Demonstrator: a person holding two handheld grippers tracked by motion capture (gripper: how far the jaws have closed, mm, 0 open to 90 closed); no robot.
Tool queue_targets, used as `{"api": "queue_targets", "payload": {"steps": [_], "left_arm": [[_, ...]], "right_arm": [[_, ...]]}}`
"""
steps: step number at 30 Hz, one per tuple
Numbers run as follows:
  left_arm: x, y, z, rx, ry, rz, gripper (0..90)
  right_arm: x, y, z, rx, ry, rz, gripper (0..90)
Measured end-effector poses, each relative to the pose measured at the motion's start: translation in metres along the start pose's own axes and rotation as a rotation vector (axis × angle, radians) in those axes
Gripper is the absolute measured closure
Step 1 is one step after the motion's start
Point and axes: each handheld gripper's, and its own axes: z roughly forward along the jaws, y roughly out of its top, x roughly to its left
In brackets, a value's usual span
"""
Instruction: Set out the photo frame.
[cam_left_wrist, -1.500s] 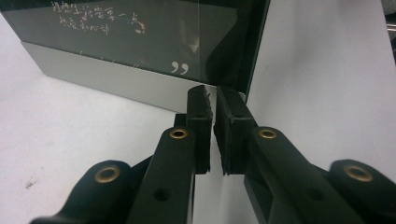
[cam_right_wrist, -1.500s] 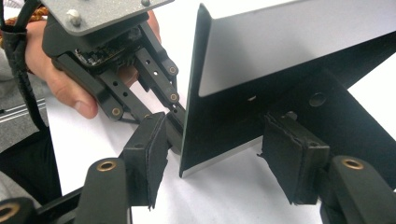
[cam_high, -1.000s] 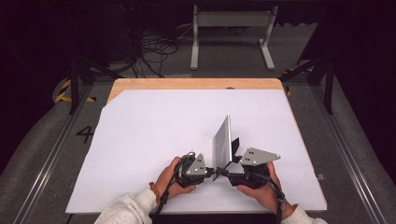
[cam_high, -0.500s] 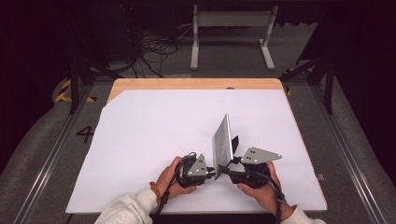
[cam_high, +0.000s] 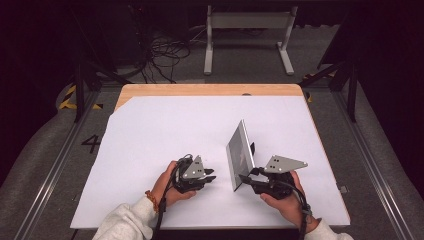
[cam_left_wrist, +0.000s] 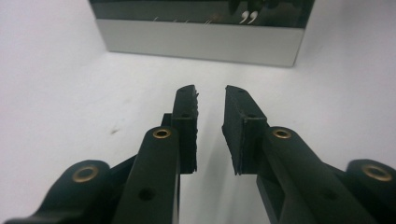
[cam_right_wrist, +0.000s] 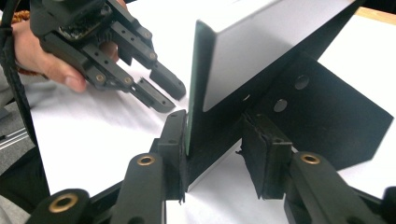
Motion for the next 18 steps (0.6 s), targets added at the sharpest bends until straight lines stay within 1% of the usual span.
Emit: {"api": "queue_targets", "payload": {"steps": [5,7,9,10,11,12,13,15,16,18], "left_arm": [[0.0035,-0.0019,-0.0016,-0.005,0.009,-0.018,71.4],[0.0033,-0.0018,-0.0017,-0.002,0.011,-0.014,68.7],[0.0030,-0.0015,-0.0023,0.002,0.015,-0.010,67.5],[0.0029,-0.0015,-0.0027,0.001,0.019,-0.011,66.5],[0.0032,-0.0016,-0.0029,0.004,0.019,-0.009,66.4],[0.0032,-0.0016,-0.0029,0.004,0.019,-0.009,66.0],[0.0033,-0.0017,-0.0028,0.001,0.019,-0.012,66.3],[0.0035,-0.0018,-0.0032,-0.001,0.018,-0.015,66.5],[0.0037,-0.0017,-0.0035,0.001,0.019,-0.009,66.4],[0.0038,-0.0018,-0.0035,0.001,0.016,-0.012,66.1]], "right_arm": [[-0.0023,-0.0008,-0.0018,0.000,-0.002,-0.007,63.6],[-0.0026,-0.0008,-0.0026,0.001,-0.007,-0.016,63.9],[-0.0030,-0.0009,-0.0031,0.001,-0.012,-0.011,63.7],[-0.0023,-0.0008,-0.0030,0.002,-0.022,-0.011,60.9],[-0.0010,-0.0004,-0.0021,0.003,-0.045,-0.009,58.9],[-0.0010,-0.0004,-0.0021,0.003,-0.045,-0.009,58.9],[0.0010,0.0000,0.0023,0.007,-0.048,0.000,51.3],[0.0013,0.0000,0.0036,0.007,-0.045,0.004,50.4],[0.0016,-0.0001,0.0051,0.003,-0.043,0.010,51.2],[0.0008,-0.0002,0.0063,-0.010,-0.030,0.026,51.8]]}}
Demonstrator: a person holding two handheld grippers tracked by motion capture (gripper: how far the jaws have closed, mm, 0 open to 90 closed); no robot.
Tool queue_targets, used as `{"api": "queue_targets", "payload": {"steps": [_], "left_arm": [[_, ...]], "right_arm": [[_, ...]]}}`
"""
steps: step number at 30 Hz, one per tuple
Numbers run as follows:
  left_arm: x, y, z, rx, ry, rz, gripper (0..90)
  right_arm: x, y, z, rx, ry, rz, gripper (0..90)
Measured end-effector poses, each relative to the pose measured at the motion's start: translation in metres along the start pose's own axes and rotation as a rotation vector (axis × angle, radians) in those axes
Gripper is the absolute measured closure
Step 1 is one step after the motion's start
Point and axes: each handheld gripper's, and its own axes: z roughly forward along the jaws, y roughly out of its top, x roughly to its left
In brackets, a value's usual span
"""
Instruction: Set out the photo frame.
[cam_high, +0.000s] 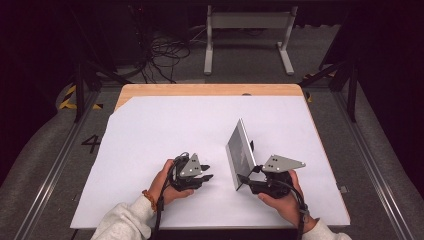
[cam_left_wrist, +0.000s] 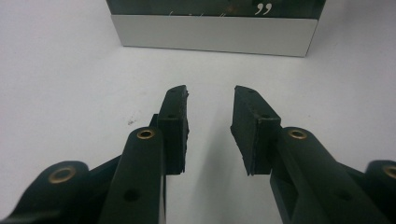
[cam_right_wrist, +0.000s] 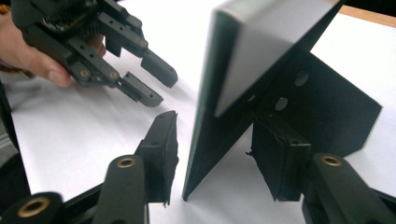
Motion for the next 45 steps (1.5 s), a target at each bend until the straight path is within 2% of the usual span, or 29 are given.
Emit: {"api": "queue_targets", "payload": {"steps": [2,4,6,9,10,11,14,19,24,33,40,45], "left_arm": [[0.000,0.000,0.000,0.002,0.001,-0.001,65.5],[0.000,0.000,0.000,0.006,0.003,-0.001,65.2],[0.000,0.000,0.000,0.003,0.002,-0.003,64.3],[0.000,0.000,0.000,0.004,0.000,-0.003,64.3],[0.001,0.000,0.000,0.003,0.001,-0.003,64.3],[0.001,-0.001,0.000,0.004,0.001,-0.005,64.4],[0.001,-0.001,-0.001,0.001,0.000,-0.005,64.1],[0.003,-0.001,-0.004,-0.004,0.004,-0.012,63.4],[0.005,-0.002,-0.005,-0.003,0.007,-0.017,62.4],[0.005,-0.002,-0.005,-0.005,0.005,-0.027,60.2],[0.009,0.003,0.001,-0.010,0.017,-0.043,53.1],[0.015,0.007,0.005,-0.023,0.027,-0.058,45.4]], "right_arm": [[0.000,0.000,0.001,-0.005,-0.003,0.011,52.0],[-0.001,-0.002,0.003,0.015,-0.038,0.022,53.0],[-0.005,-0.004,0.003,0.013,-0.023,0.046,52.8],[-0.004,-0.003,0.004,0.016,-0.029,0.038,53.4],[-0.004,-0.003,0.004,0.015,-0.027,0.034,59.8],[-0.004,-0.003,0.004,0.013,0.001,0.028,62.0],[-0.005,-0.003,0.003,0.015,0.003,0.018,62.4],[-0.010,-0.004,0.003,0.012,0.039,0.027,63.5],[-0.020,-0.005,0.001,0.010,0.088,0.032,70.6],[-0.029,-0.005,-0.001,0.012,0.119,0.031,74.8],[-0.037,-0.006,-0.008,0.025,0.105,0.009,77.8],[-0.034,-0.006,-0.009,0.024,0.079,0.000,77.2]]}}
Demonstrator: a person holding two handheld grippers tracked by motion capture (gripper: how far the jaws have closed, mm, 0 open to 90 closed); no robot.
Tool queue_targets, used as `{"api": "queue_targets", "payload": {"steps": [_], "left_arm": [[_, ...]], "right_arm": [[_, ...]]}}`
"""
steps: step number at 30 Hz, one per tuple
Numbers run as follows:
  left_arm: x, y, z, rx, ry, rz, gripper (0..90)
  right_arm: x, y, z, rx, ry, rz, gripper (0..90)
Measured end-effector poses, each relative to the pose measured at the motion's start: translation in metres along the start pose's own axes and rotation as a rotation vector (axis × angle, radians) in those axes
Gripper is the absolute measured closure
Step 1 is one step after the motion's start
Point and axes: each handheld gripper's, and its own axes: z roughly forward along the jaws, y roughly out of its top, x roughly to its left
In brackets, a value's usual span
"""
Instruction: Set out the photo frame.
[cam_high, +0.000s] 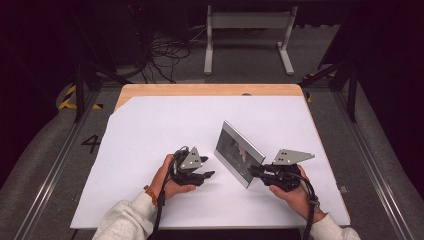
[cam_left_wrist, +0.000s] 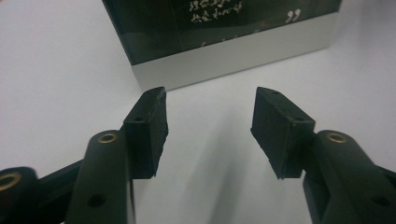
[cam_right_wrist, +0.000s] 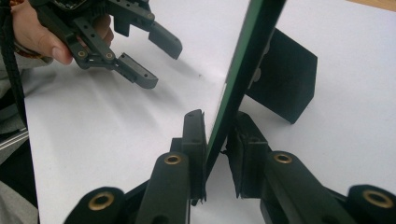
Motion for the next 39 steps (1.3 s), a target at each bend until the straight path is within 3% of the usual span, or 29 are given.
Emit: {"api": "queue_targets", "payload": {"steps": [6,8,12,23,39], "left_arm": [[0.011,0.007,0.010,-0.001,-0.033,-0.052,30.8],[0.013,0.009,0.015,-0.008,-0.022,-0.051,28.7],[0.015,0.010,0.019,0.016,-0.043,-0.059,24.1],[0.014,0.010,0.017,0.032,-0.064,-0.053,23.0],[0.019,0.007,0.015,0.013,-0.051,-0.089,18.6]], "right_arm": [[0.001,-0.002,0.006,0.007,-0.007,0.019,68.2],[0.003,-0.002,0.010,0.011,-0.003,0.014,69.9],[0.001,-0.003,0.014,0.005,-0.006,0.020,75.9],[-0.008,-0.004,0.016,-0.008,0.079,0.023,81.9],[-0.011,-0.002,0.016,0.007,0.102,0.008,83.8]]}}
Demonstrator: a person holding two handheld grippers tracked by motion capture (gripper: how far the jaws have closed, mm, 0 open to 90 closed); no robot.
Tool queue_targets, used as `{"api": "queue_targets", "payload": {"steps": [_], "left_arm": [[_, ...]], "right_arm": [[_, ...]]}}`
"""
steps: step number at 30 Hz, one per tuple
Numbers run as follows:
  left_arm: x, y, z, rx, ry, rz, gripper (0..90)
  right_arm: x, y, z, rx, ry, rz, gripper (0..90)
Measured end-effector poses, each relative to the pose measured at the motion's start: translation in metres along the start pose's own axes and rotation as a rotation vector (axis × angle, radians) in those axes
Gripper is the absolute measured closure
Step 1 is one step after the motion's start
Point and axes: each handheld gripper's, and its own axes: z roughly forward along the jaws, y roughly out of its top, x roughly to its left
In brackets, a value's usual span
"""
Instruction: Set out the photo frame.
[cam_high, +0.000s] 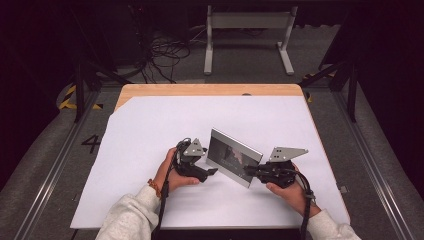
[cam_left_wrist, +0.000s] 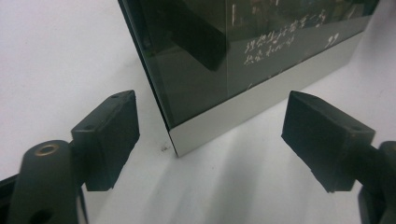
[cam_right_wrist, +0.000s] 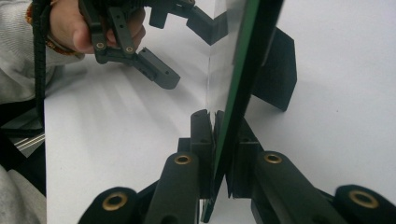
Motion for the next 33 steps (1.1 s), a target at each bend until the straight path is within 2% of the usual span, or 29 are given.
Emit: {"api": "queue_targets", "payload": {"steps": [2,4,7,9,15,19,23,26,33], "left_arm": [[-0.0012,0.0011,0.0007,-0.002,0.008,0.010,19.6],[-0.0015,0.0026,0.0014,-0.011,-0.002,0.003,20.9],[-0.0029,0.0036,0.0024,-0.005,-0.007,0.015,21.6],[-0.0031,0.0042,0.0029,-0.006,0.004,0.018,22.1],[-0.0012,0.0073,0.0071,-0.019,-0.004,0.007,23.4],[-0.0028,0.0097,0.0096,-0.014,-0.004,0.019,24.6],[-0.0019,0.0092,0.0088,-0.018,-0.002,0.012,30.4],[-0.0010,0.0081,0.0074,-0.019,-0.004,0.002,32.1],[0.0008,0.0065,0.0038,-0.020,-0.003,0.002,42.4]], "right_arm": [[0.0000,0.0000,0.0000,0.000,-0.001,-0.003,83.9],[-0.0004,-0.0003,0.0000,-0.001,-0.001,-0.002,83.9],[0.0009,-0.0003,-0.0003,0.001,-0.011,-0.008,83.6],[0.0018,-0.0005,-0.0004,0.001,-0.018,-0.017,82.6],[0.0035,-0.0038,-0.0026,0.053,-0.043,-0.062,76.0],[0.0034,-0.0059,-0.0053,0.069,-0.039,-0.078,77.6],[0.0044,-0.0068,-0.0071,0.070,-0.040,-0.085,81.3],[0.0049,-0.0067,-0.0070,0.071,-0.043,-0.086,81.5],[0.0041,-0.0069,-0.0070,0.068,-0.050,-0.078,81.5]]}}
